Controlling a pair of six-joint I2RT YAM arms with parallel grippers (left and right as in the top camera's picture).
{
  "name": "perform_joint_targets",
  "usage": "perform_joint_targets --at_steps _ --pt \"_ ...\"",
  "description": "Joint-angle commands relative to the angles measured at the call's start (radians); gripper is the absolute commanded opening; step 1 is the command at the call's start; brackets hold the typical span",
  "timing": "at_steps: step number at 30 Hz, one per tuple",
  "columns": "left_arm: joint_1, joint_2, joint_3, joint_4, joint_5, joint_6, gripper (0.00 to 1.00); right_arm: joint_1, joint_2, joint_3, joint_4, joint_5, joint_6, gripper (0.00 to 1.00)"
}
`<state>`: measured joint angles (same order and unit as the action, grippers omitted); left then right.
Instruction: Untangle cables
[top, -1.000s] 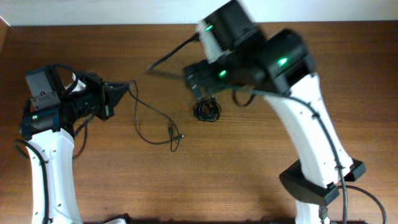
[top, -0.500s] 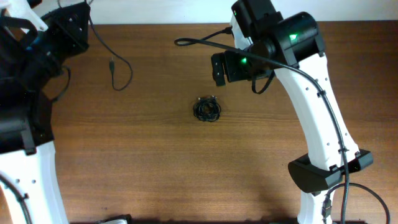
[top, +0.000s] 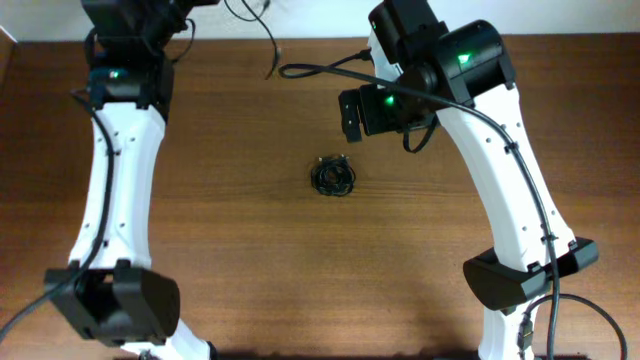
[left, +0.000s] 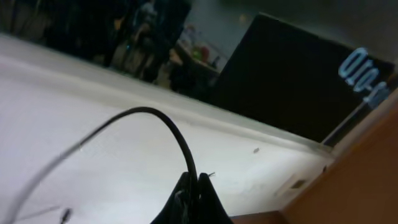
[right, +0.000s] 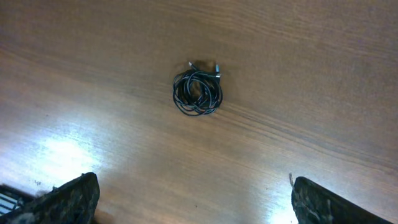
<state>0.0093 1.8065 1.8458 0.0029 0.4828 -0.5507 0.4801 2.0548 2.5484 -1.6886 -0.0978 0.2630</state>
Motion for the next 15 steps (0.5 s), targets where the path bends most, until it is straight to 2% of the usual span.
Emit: perform_joint_targets --at_steps 1,5,7,9,11,12,13,15 --pt "0.053 0.098 0.011 -0.026 0.010 -0.038 0.00 -0.004 0.007 -0.002 -0.007 -0.002 0.003 0.99" --pt "0.229 0.219 0.011 -0.041 -0.024 0.083 0.00 -0.003 0.007 -0.004 -0.010 -0.002 0.003 0.99" --pt "0.357 0.290 0.011 0.001 -0.135 0.223 0.00 -0.003 0.007 -0.016 -0.010 -0.003 0.003 0.99" --pt "0.446 0.307 0.011 0.060 -0.241 0.257 0.07 -0.003 0.007 -0.039 -0.010 -0.003 0.003 0.98" --pt "0.519 0.307 0.013 0.079 -0.269 0.257 0.25 -0.003 0.007 -0.066 -0.010 -0.002 0.003 0.99" --pt "0.546 0.307 0.014 0.053 -0.270 0.282 0.53 -0.003 0.007 -0.092 -0.010 -0.002 0.003 0.99" --pt "0.550 0.307 0.014 0.024 -0.270 0.297 0.99 -0.003 0.007 -0.106 -0.010 -0.002 0.003 0.98" --pt "0.542 0.307 0.014 -0.105 -0.274 0.448 0.99 -0.003 0.007 -0.144 -0.007 -0.002 -0.002 0.99"
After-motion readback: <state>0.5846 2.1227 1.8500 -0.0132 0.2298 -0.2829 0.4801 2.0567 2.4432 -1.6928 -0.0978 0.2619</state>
